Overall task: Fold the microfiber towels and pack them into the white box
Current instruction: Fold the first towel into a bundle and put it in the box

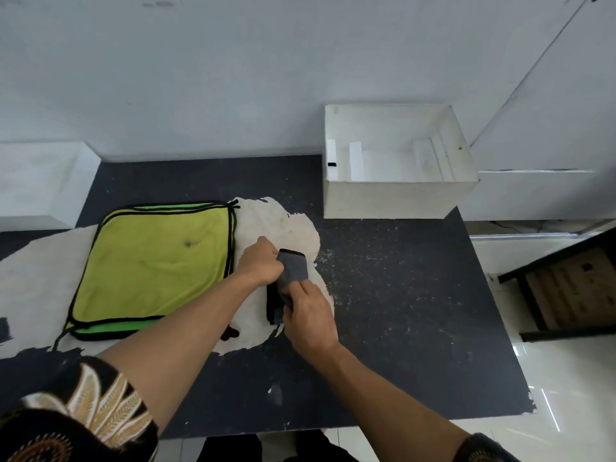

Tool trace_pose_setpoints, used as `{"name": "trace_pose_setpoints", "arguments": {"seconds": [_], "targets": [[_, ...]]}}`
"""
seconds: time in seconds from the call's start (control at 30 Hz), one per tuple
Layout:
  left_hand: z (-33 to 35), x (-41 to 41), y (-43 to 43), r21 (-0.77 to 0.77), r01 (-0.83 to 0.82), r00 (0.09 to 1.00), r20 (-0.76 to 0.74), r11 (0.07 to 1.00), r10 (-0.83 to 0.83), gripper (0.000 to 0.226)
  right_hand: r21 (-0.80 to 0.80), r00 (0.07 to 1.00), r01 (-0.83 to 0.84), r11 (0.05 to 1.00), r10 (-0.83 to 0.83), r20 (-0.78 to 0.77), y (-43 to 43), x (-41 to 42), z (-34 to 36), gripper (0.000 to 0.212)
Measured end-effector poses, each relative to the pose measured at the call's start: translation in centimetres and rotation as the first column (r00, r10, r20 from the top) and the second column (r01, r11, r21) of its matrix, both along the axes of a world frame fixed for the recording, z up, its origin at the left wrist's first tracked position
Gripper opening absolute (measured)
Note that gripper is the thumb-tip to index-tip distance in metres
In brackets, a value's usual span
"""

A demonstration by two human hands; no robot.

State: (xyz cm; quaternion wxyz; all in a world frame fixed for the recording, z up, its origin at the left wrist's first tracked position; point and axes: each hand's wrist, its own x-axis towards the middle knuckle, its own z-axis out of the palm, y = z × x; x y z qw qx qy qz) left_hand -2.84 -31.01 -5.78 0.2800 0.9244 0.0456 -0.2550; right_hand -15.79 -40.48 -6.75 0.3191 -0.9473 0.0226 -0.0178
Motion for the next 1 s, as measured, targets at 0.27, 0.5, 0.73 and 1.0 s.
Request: {"name": "trace_pose_setpoints", "arguments": {"seconds": [0.27,0.5,0.73,1.0], "targets": [[-1.7,-0.4,2.2,-0.002,-0.020,0.998,0.051,1.000,0.020,0.028,-0.075,0.976,-0.212,0.974,0.207,-0.064,1.4,-0.4,-1.9,0.021],[-1.7,-0.9,2.4,0.096,-0.013,0.992,0.123,0.995,0.001,0.028,0.174,0.972,0.227,0.958,-0.235,0.029,-0.8,0.0,-1.2,0.026],[-2.8,-4.0,1.9,0.270,0.037,0.999,0.007,0.962,-0.040,0.058,-0.074,0.923,0.161,0.984,-0.177,-0.343,-1.8,1.2,-1.7,0.041],[-3.4,-5.3,1.2,0.231,-0.019,0.999,0.054,0.973,0.006,0.040,0.071,0.901,0.260,0.963,-0.216,-0.377,-0.9,2.2,-1.8,0.028]]}}
